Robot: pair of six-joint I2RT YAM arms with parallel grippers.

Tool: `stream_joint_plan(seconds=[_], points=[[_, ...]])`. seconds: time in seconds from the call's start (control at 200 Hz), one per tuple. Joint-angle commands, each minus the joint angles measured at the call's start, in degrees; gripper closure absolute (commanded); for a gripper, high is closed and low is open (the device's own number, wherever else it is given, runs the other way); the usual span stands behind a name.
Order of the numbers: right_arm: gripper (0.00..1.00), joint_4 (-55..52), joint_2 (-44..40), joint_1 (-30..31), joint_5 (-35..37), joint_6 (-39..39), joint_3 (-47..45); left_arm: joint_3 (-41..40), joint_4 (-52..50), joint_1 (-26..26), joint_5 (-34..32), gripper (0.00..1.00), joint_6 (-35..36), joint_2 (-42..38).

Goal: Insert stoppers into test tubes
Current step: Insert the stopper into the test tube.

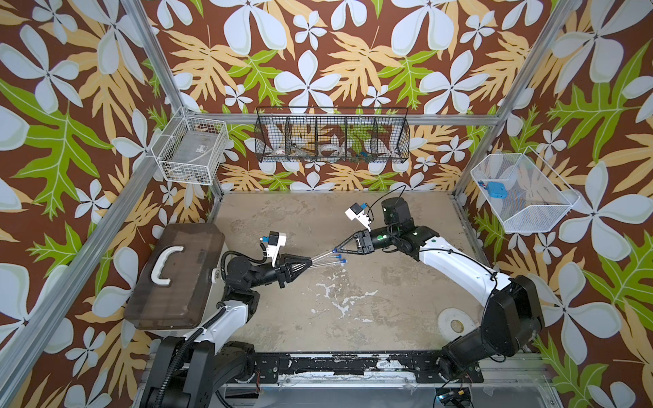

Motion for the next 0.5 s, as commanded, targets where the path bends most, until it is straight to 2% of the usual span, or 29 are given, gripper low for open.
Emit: stream_joint_plan(seconds=[0.0, 0.14, 0.496], points=[[0.81, 0.0, -1.3, -0.9, -3.5, -1.0, -0.3, 0.6, 0.7, -0.4, -0.2, 1.0, 1.3, 0.1], [0.77, 0.3, -2.3, -1.3, -3.4, -0.5, -1.1, 0.6, -0.3, -0.4, -0.2, 1.0, 2.1, 0.2], [0.75, -0.1, -3.5, -4.6, -1.9, -0.5, -3.3, 0.6, -0.4, -0.3, 0.0, 1.0, 1.9, -0.1]])
